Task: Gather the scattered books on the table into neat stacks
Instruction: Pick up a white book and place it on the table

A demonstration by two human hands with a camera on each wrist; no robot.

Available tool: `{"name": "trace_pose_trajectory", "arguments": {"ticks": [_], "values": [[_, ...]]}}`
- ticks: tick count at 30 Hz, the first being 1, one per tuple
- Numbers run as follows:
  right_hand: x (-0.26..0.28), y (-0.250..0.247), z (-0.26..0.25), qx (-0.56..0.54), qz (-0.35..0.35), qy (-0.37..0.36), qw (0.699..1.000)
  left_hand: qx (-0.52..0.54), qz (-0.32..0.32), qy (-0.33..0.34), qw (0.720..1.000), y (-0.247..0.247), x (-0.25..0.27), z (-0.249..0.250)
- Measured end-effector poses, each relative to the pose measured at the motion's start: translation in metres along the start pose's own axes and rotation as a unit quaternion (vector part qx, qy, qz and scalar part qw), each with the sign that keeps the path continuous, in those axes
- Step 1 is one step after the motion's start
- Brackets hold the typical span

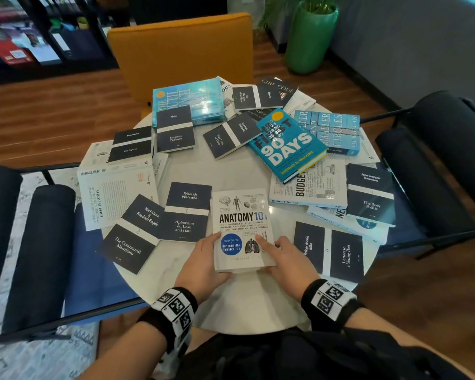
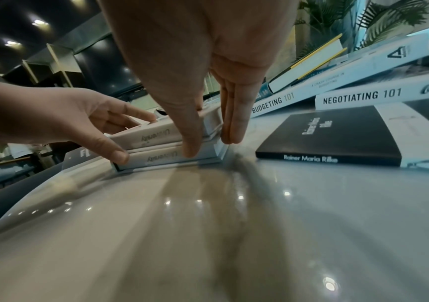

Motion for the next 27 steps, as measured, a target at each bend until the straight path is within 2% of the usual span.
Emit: {"name": "trace_pose_trajectory", "arguments": {"ticks": [8,12,19,21,24,27], "values": [[-0.012,-0.005,0.011,-0.066,0.025,0.022,0.997,0.002,0.021,-0.002,1.0,-0.001,-0.003,0.005],[-0.012,-0.006,0.011,-0.056,0.026,0.027,0.998,-0.003,0.011,-0.005,1.0,0.0,-0.007,0.002],[-0.021,-0.008,0.013,-0.057,0.033,0.03,0.997,-0.024,0.031,0.005,0.999,-0.005,-0.014,0.01],[-0.021,-0.01,0.014,-0.062,0.03,0.022,0.997,-0.057,0.034,0.007,0.998,-0.007,-0.013,0.015],[-0.014,-0.021,0.024,-0.034,0.036,0.018,0.999,-0.176,0.04,0.003,0.984,-0.009,-0.009,0.025],[-0.002,-0.043,0.06,-0.014,0.077,0.061,0.995,-0.237,0.088,0.046,0.966,-0.008,-0.007,0.06]]}}
Point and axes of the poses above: each hand's wrist, its own x-axis away from the middle knuckle, its own y-axis out of the palm, z = x × y, the point moved 10 cm from there along -x, towards the middle knuckle, and after that the axes turned 9 degrees about x, right-handed, at the moved point
